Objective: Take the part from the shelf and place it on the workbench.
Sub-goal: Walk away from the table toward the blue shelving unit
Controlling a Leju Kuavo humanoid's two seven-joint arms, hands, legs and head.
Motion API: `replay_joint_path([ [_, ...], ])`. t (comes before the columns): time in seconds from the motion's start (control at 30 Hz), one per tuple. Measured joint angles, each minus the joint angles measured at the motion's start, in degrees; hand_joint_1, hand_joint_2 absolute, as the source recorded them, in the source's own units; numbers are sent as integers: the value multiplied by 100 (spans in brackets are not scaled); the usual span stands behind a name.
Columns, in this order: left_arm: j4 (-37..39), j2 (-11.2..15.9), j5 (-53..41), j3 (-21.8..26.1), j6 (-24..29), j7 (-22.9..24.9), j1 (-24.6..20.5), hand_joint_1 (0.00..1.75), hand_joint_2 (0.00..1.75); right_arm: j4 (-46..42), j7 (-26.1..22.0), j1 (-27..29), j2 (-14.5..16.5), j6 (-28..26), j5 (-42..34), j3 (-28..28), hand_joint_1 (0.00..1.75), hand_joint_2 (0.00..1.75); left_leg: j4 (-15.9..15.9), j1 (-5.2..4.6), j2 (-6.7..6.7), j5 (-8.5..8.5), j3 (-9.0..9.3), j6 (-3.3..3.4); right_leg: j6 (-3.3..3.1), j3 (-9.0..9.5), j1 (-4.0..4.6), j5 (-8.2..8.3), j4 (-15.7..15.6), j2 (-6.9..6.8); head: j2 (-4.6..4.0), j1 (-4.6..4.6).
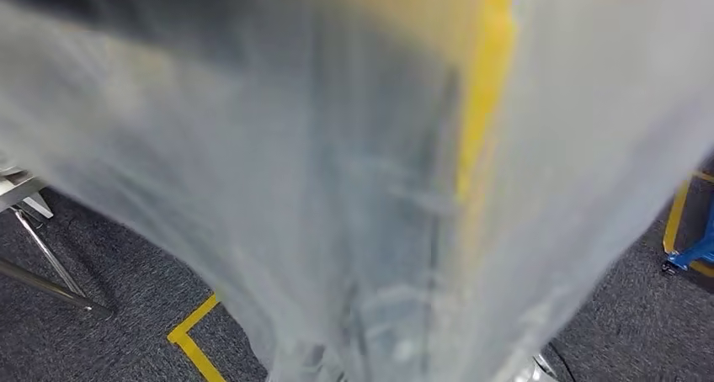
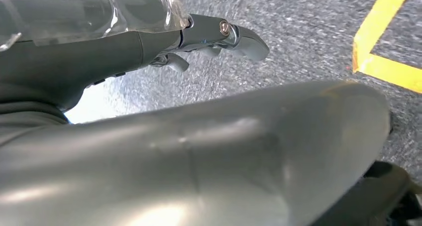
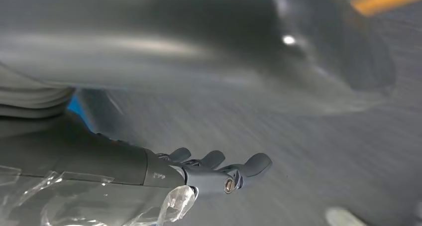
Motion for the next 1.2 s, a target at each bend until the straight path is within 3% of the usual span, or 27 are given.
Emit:
replay_joint_path([
  [0.03, 0, -2, -1, 0, 1, -7, 0, 0, 0, 340, -69, 72, 92, 103, -216, -66, 0, 0, 15, -16, 55, -26, 11, -35, -13, 214, 8, 123, -384, -124, 1, 5],
  [0.1, 0, 1, 3, 0, 8, -11, 5, 0, 0, 962, -196, 240, 290, 302, -614, -203, 0, 0, 36, -52, 159, -76, 40, -104, -70, 400, 29, 196, -735, -254, 0, 12],
  [0.17, 0, 1, 8, 0, 24, -13, 4, 0, 0, 1464, -266, 443, 474, 459, -958, -333, 0, 0, 33, -43, 265, -108, 74, -159, -152, 387, 47, 198, -736, -119, 0, 13],
  [0.23, 0, 0, 16, 0, 53, -20, -7, 0, 0, 1894, -247, 631, 650, 561, -1236, -468, 0, 0, 188, -3, 176, -261, 42, -222, -226, 380, 45, 216, -745, 5, 1, 12],
  [0.27, 0, -1, 24, 0, 69, -25, -9, 0, 0, 2097, -221, 700, 738, 595, -1356, -537, 0, 0, 409, 14, 71, -419, -41, -251, -263, 373, 36, 230, -750, 68, 1, 9],
  [0.33, 0, -2, 49, 1, 91, -41, 9, 0, 0, 2419, -130, 770, 894, 637, -1521, -667, 0, 0, 1247, 27, -150, -861, -402, -274, -314, 341, 42, 254, -749, 219, 0, 4],
  [0.4, 0, -2, 95, 4, 105, -68, 34, 0, 0, 2697, -15, 816, 1033, 676, -1683, -786, 0, 0, 1904, 24, -223, -1084, -701, -266, -339, 314, 59, 278, -748, 409, -1, 3],
  [0.43, 0, -2, 118, 7, 114, -81, 40, 0, 0, 2818, 44, 839, 1098, 690, -1762, -845, 0, 0, 1890, 20, -244, -1015, -696, -245, -341, 310, 68, 290, -747, 502, 0, 2],
  [0.47, 0, -2, 136, 10, 127, -91, 39, 0, 0, 2927, 94, 857, 1157, 700, -1825, -900, 0, 0, 1614, 11, -275, -839, -570, -211, -338, 310, 76, 302, -747, 592, -1, 2],
  [0.57, 0, 3, 156, 22, 178, -100, 19, 0, 0, 3188, 184, 874, 1342, 718, -1933, -1052, 0, 0, 338, -32, -592, -276, 19, -71, -296, 301, 86, 345, -747, 820, -1, 3],
  [0.63, 0, 0, 178, 28, 192, -104, -6, 0, 0, 3320, 201, 887, 1432, 723, -1961, -1132, 0, 0, 65, -63, -680, -193, 133, -30, -240, 276, 86, 373, -751, 937, -1, 2],
  [0.67, 0, -11, 189, 30, 193, -105, -19, 0, 0, 3384, 204, 899, 1460, 722, -1973, -1167, 0, 0, 58, -68, -623, -173, 135, -24, -207, 260, 90, 386, -756, 999, 0, 3],
  [0.7, 0, -23, 195, 32, 195, -107, -33, 0, 0, 3448, 199, 914, 1485, 720, -1986, -1203, 0, 0, 45, -60, -562, -146, 139, -14, -186, 242, 90, 383, -734, 985, 0, 4],
  [0.77, 0, -43, 197, 36, 195, -107, -38, 0, 0, 3546, 183, 917, 1525, 714, -2011, -1266, 0, 0, 10, -36, -431, -91, 137, 31, -150, 115, 97, 190, -463, 713, 0, 17],
  [0.83, 0, -46, 196, 37, 195, -106, -14, 0, 0, 3613, 160, 895, 1553, 703, -2033, -1320, 0, 0, 3, -37, -269, -70, 117, 68, -101, -204, 91, -264, 276, 361, -1, 30],
  [0.87, 0, -46, 195, 37, 195, -106, 0, 0, 0, 3642, 142, 887, 1565, 699, -2041, -1343, 0, 0, 4, -38, -178, -68, 106, 73, -71, -375, 81, -469, 690, 286, -1, 32],
  [0.9, 0, -49, 196, 37, 195, -107, 12, 0, 0, 3671, 124, 882, 1574, 697, -2044, -1365, 0, 0, 5, -36, -89, -67, 96, 73, -43, -475, 67, -578, 970, 250, -1, 33],
  [0.93, 0, -51, 196, 37, 195, -109, 17, 0, 0, 3700, 104, 884, 1583, 693, -2044, -1384, 0, 0, 6, -31, -9, -67, 90, 70, -19, -461, 51, -577, 1034, 228, -1, 34],
  [0.97, 0, -57, 196, 37, 196, -121, 18, 0, 0, 3726, 88, 887, 1590, 686, -2038, -1398, 0, 0, 7, -22, 65, -69, 91, 62, -1, -313, 35, -468, 834, 197, -1, 34],
  [1.0, 0, -63, 196, 37, 198, -139, 17, 0, 0, 3749, 81, 888, 1594, 676, -2018, -1408, 0, 0, 13, -12, 132, -75, 96, 47, 18, -60, 20, -301, 434, 124, -1, 35],
  [1.07, 0, -70, 196, 38, 211, -192, 10, 0, 0, 3775, 93, 873, 1622, 656, -1940, -1412, 0, 0, 44, -25, 246, -107, 105, -18, 17, 433, 18, -38, -403, -137, -1, 43],
  [1.13, 0, -74, 197, 40, 241, -248, -3, 0, 0, 3797, 125, 857, 1658, 653, -1864, -1411, 0, 0, 73, -50, 342, -130, 117, -93, -63, 589, 43, 37, -714, -239, 0, 45],
  [1.2, 0, -85, 202, 44, 276, -308, -23, 0, 0, 3827, 163, 858, 1678, 667, -1831, -1411, 0, 0, 83, -26, 389, -141, 134, -166, -173, 557, 57, 69, -716, -107, 0, 43],
])
